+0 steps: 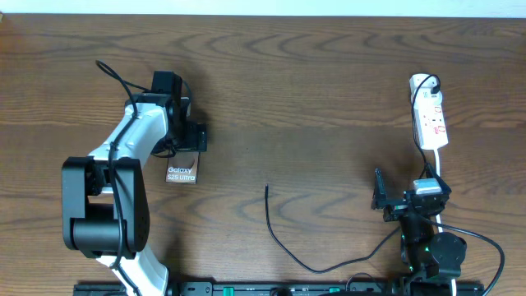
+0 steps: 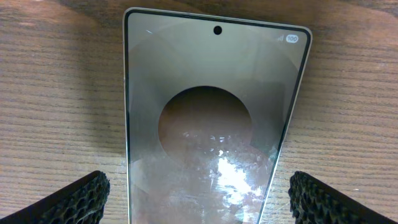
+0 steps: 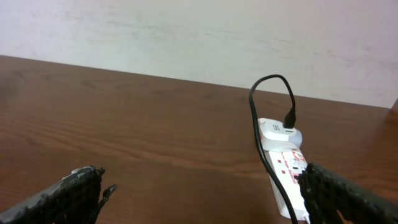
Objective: Plug charger to phone and switch on socket
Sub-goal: 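Lower the left gripper and close it on the phone's long edges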
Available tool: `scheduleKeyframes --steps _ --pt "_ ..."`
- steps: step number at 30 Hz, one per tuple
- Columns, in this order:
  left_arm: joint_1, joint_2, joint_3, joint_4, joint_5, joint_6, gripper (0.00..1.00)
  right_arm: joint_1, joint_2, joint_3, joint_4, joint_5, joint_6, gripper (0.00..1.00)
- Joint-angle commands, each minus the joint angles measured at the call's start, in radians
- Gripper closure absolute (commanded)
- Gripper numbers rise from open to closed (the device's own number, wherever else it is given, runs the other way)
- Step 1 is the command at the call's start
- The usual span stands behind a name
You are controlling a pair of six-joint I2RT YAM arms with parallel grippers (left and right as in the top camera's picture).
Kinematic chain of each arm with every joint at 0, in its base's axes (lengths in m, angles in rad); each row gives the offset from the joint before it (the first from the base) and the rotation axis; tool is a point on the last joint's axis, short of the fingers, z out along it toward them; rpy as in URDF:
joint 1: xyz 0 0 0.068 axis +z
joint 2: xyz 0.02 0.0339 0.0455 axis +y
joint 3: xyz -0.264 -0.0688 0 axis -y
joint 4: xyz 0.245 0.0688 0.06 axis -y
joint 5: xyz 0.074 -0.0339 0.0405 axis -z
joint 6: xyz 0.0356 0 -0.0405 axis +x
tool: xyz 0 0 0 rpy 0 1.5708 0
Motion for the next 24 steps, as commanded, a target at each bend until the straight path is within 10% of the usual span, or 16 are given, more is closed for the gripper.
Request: scheduleKeyframes --steps 1,24 --pt "-0.004 0.016 -0.010 0.000 -0.013 0.014 0.07 0.004 -0.006 -0.002 -0.005 0.007 0.011 0.01" --pt "-0.004 0.073 -0.027 -0.026 -0.013 0.025 0.07 0.004 -0.006 -0.002 -0.005 0.007 0.011 0.01"
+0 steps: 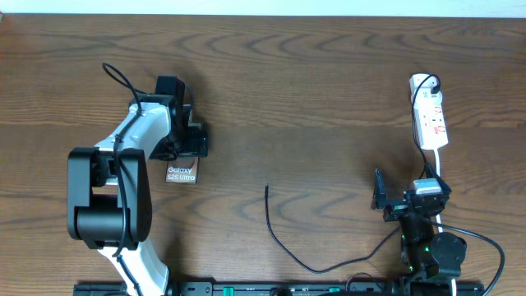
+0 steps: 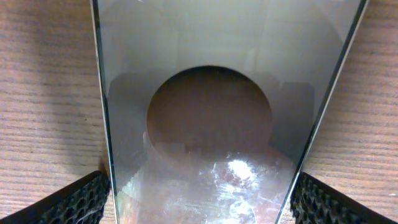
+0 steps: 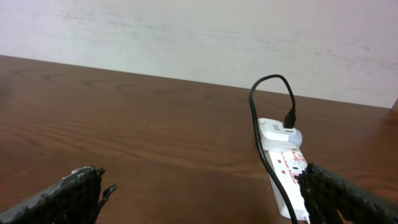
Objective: Plug charger to phone and switch on socket
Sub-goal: 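Lower the left gripper and close it on the phone's long edges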
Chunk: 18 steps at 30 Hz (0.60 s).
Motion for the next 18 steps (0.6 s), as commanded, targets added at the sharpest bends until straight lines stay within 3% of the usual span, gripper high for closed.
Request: scheduleKeyframes --steps 1,18 --pt "-0.002 0.018 -0.027 -0.003 -0.013 0.022 0.07 0.004 -0.006 -0.002 -0.005 0.007 0.011 0.01" --pt "-0.002 0.018 -0.055 0.052 -0.013 0.061 0.07 0.004 -0.006 -0.002 -0.005 0.007 0.011 0.01"
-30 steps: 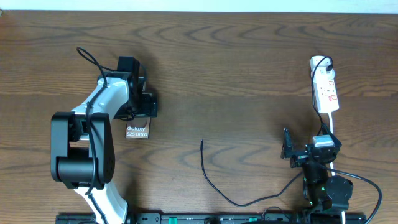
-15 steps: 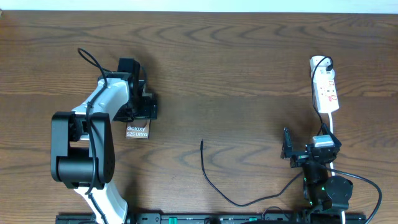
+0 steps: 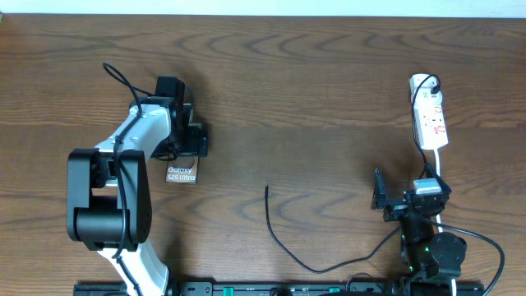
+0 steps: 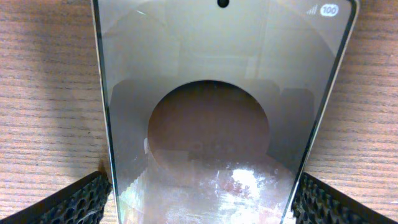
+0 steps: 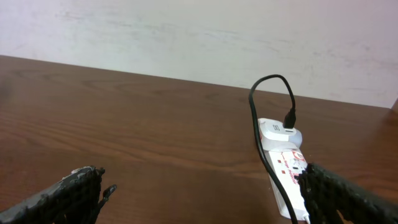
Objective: Plug charger to phone and switch on socket
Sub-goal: 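Lower the left gripper and close it on the phone's long edges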
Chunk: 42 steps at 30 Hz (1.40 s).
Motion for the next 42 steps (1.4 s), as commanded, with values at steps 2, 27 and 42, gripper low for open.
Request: scheduleKeyframes --steps 2,27,42 --pt "-0.001 0.024 -0.051 0.011 -0.009 0.053 0.08 0.004 -0.006 -0.002 -0.004 0.007 0.011 0.01" --pt "-0.002 0.024 -0.080 -0.015 -0.009 0.053 0.07 0.005 -0.006 -0.002 -0.005 0.007 0.011 0.01" --pt "-0.002 0.024 -0.080 -0.013 -0.009 0.052 0.07 0.005 -0.006 -0.002 -0.005 0.007 0.011 0.01"
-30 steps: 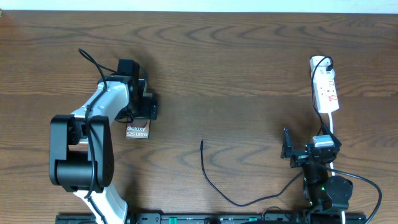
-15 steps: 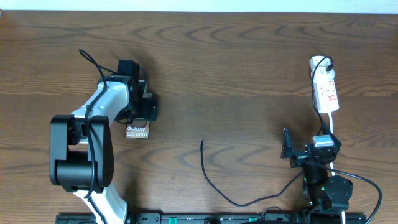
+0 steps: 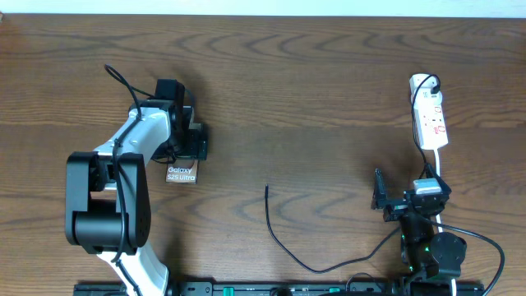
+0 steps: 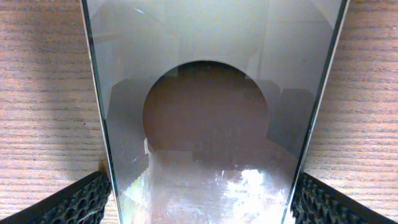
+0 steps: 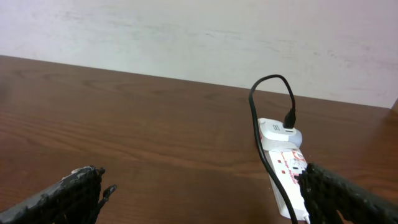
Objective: Plug charger to phone and switch on socket
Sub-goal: 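Lower the left gripper and close it on the phone's long edges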
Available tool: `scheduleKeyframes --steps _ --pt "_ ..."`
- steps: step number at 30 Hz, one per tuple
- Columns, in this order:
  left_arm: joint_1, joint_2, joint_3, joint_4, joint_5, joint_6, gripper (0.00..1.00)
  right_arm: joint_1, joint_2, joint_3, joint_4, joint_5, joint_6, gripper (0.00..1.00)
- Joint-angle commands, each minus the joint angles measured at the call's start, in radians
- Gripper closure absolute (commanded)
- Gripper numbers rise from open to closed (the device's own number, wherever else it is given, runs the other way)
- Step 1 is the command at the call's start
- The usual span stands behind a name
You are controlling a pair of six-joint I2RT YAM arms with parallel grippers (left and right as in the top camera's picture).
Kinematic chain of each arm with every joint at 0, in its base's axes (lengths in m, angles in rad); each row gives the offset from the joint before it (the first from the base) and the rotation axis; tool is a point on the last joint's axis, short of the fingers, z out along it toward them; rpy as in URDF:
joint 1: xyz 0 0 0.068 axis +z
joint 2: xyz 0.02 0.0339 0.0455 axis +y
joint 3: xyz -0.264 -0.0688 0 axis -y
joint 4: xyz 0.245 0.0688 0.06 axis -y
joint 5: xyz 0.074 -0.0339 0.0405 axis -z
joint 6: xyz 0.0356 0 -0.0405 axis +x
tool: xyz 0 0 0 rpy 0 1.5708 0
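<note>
The phone [image 3: 181, 174] lies flat at the table's left, its near end labelled Galaxy S25 Ultra. In the left wrist view its glass screen [image 4: 205, 93] fills the frame. My left gripper [image 3: 187, 146] is low over it and open, one mesh pad [image 4: 81, 202] at each long edge; whether the pads touch the edges cannot be told. The black charger cable [image 3: 275, 234] lies loose, its free end [image 3: 266, 187] mid-table. The white socket strip [image 3: 429, 115] lies at the far right with the charger plugged into it. My right gripper [image 5: 202, 193] is open and holds nothing, near the front right.
The cable curves along the front edge toward the right arm's base [image 3: 431, 251] and up to the strip [image 5: 287, 165]. A pale wall [image 5: 199, 37] stands behind the table's far edge.
In the left wrist view the phone looks larger, and its camera hole and status icon have left the top of the frame. The pads keep the same spread. The right arm has not moved.
My left gripper was open over the phone with the whole top of the screen in view. Then it was closer, its pads at the phone's edges, then slightly back, and now close again. The phone, cable and right arm stayed put.
</note>
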Motion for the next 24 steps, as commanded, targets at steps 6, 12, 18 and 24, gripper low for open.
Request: scheduleKeyframes --steps 6,12,18,24 --pt "-0.002 0.043 -0.049 -0.016 -0.010 0.010 0.07 0.004 -0.006 -0.002 -0.005 0.007 0.011 0.01" --pt "-0.002 0.043 -0.049 -0.016 -0.010 0.010 0.12 0.004 -0.006 -0.002 -0.005 0.007 0.011 0.01" --pt "-0.002 0.043 -0.049 -0.016 -0.010 0.010 0.16 0.005 -0.006 -0.002 -0.005 0.007 0.011 0.01" --pt "-0.002 0.043 -0.049 -0.016 -0.010 0.010 0.21 0.005 -0.006 -0.002 -0.005 0.007 0.011 0.01"
